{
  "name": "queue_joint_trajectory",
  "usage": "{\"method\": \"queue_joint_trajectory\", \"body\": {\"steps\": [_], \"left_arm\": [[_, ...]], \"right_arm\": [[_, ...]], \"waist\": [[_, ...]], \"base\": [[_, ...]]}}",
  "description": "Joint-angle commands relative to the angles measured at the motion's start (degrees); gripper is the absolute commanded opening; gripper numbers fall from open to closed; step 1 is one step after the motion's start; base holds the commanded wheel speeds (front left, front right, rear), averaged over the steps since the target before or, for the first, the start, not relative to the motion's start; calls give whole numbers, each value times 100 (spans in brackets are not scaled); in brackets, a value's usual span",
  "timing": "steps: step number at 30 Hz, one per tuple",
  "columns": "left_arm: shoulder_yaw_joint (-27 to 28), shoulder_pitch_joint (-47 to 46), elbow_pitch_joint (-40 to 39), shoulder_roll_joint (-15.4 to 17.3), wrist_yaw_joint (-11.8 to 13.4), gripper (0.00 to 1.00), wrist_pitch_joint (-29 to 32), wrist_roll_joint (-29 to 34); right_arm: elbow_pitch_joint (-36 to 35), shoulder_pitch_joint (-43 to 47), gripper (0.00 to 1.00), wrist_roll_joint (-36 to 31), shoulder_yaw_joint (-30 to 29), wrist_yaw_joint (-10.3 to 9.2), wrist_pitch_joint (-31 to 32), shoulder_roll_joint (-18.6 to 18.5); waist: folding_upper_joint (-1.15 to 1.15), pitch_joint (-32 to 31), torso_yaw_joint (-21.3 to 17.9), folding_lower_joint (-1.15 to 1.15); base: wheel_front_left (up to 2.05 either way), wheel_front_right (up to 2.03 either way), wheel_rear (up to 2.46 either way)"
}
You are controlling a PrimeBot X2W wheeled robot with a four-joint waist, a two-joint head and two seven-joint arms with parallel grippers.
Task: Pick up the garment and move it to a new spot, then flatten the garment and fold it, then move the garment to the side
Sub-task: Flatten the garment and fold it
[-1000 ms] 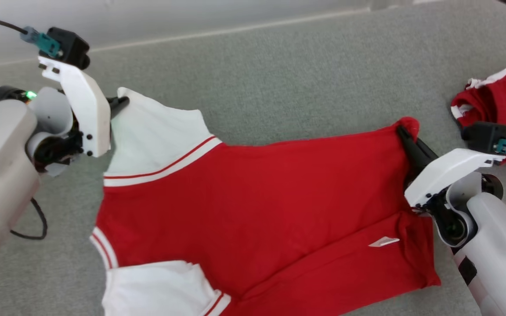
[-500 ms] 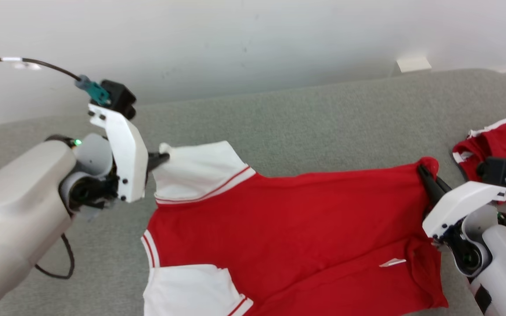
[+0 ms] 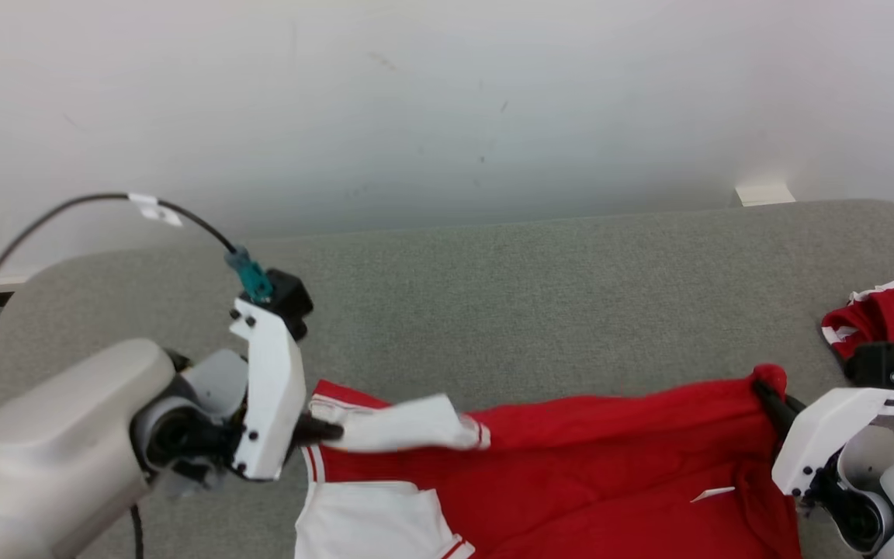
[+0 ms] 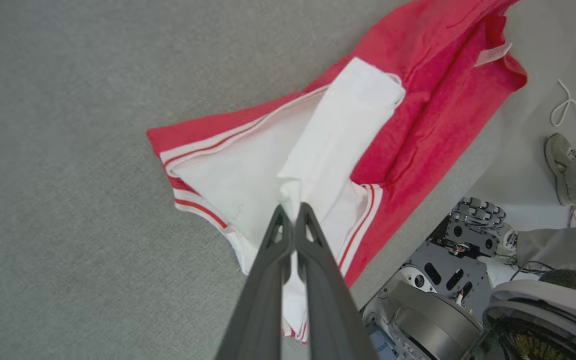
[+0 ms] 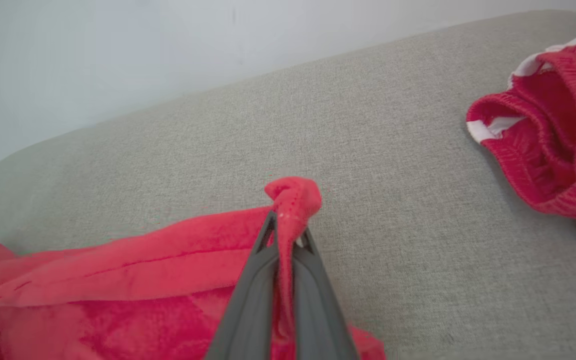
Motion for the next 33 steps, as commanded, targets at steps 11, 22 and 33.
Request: {"method": "queue_joint_trajectory", "body": {"steps": [11,22,33], "left_arm": [[-19,757,-337,55,10,0,357,-119],[-22,1178,-214,-44,10,100,414,-212],[79,1091,-111,48,10,100,-122,0]], "right_arm": [[-420,479,0,134,204,-14,756,-308],[-510,730,100,-39,154,-13,1203,-369],[-949,945,100,-184,-313,-13,952,-607]], "waist": [[0,-23,-33,1],[0,-50,-91,1],[0,-184,-4,1]], "base": [[0,0,0],[0,0,0],[0,0,0]]}}
